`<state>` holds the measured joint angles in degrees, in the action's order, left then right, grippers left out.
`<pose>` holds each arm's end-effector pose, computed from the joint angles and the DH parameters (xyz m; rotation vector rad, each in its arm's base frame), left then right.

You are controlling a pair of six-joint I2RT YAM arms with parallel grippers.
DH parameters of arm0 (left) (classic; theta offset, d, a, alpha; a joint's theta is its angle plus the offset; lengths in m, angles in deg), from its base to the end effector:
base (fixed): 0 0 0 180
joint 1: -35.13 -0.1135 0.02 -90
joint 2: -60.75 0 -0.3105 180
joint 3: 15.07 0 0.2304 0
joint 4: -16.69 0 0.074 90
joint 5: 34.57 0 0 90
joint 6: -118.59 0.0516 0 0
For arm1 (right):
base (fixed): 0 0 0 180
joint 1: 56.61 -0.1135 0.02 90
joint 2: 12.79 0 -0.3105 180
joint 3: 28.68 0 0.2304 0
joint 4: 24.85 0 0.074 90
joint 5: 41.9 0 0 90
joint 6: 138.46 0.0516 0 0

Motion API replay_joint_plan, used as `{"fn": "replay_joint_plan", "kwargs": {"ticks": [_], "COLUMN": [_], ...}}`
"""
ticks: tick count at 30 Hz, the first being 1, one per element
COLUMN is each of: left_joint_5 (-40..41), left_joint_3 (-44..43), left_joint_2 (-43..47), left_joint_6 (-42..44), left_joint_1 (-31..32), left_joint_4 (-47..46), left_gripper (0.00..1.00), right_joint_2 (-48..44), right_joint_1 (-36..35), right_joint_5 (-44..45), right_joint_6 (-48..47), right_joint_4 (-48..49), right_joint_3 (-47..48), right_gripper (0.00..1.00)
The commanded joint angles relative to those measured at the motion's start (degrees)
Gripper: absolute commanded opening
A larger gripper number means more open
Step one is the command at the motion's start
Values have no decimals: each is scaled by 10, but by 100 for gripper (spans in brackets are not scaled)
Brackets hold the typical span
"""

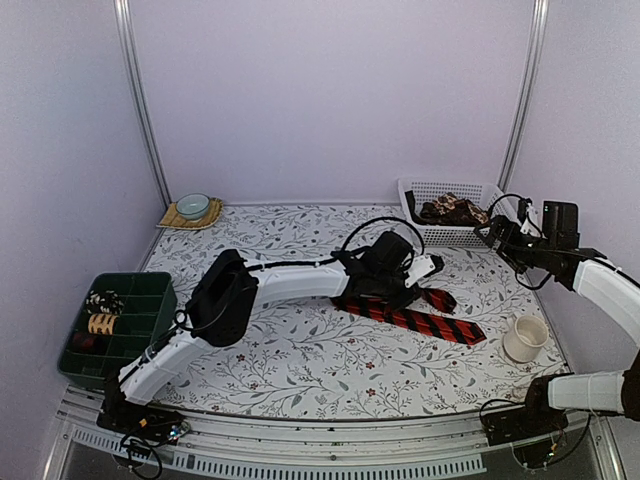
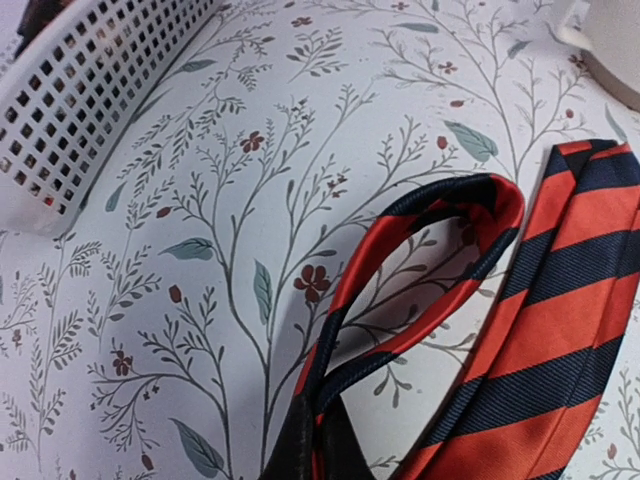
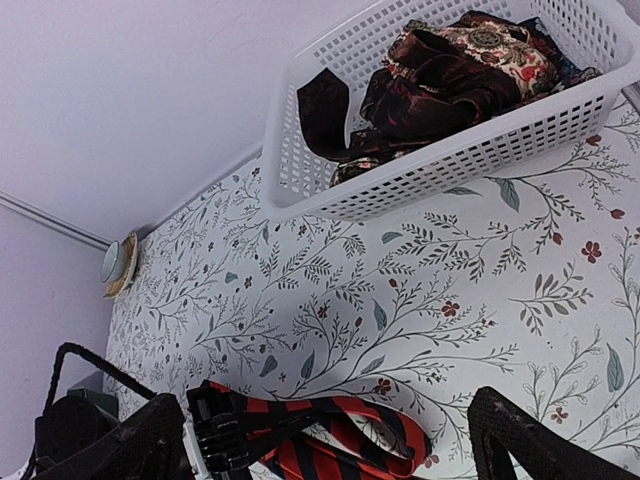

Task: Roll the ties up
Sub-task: Flatten out the tie at the center of the board.

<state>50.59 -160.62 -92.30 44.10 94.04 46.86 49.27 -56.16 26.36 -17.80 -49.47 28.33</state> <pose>0.3187 -0.5370 0.1475 1.4124 1.7821 -0.5023 0.2101 0.0175 0.3072 0.3397 2.1005 0.7123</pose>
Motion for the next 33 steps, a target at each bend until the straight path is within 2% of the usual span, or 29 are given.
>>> {"fn": "replay_joint_plan", "kwargs": {"ticks": [1, 5, 9, 12, 17, 22, 23, 25, 26, 30, 31, 33], "left_joint_5": [63, 146, 269, 353, 436, 513, 526, 553, 562, 573, 573, 583], "left_joint_3": [-1, 48, 127, 234, 439, 611, 642, 696, 720, 785, 792, 800], "left_joint_2": [23, 76, 150, 230, 407, 541, 559, 586, 596, 614, 616, 619], "left_joint_6": [-25, -42, -67, -92, -142, -195, -216, -284, -323, -449, -467, -501], "left_joint_1": [-9, -15, -30, -49, -92, -133, -138, -149, -153, -165, -166, -168], "left_joint_4": [-47, -117, -193, -252, -330, -345, -336, -295, -267, -168, -156, -132], "left_gripper": [0, 0, 0, 0, 0, 1, 4, 16, 25, 79, 89, 97], "right_joint_2": [-11, 3, 11, 21, 52, 98, 107, 125, 136, 149, 151, 153], "right_joint_1": [2, 0, -22, -52, -115, -156, -159, -163, -165, -170, -172, -174], "right_joint_5": [-17, -39, -42, -34, -12, -2, -1, 2, 5, 7, 7, 6], "right_joint_6": [5, 13, 16, 19, 34, 56, 61, 63, 63, 58, 58, 57], "right_joint_4": [21, 29, 33, 39, 61, 96, 100, 101, 98, 98, 97, 95], "right_joint_3": [-5, -6, -10, -18, -46, -78, -83, -86, -85, -89, -90, -91], "right_gripper": [100, 100, 100, 100, 100, 99, 99, 99, 99, 99, 99, 99]}}
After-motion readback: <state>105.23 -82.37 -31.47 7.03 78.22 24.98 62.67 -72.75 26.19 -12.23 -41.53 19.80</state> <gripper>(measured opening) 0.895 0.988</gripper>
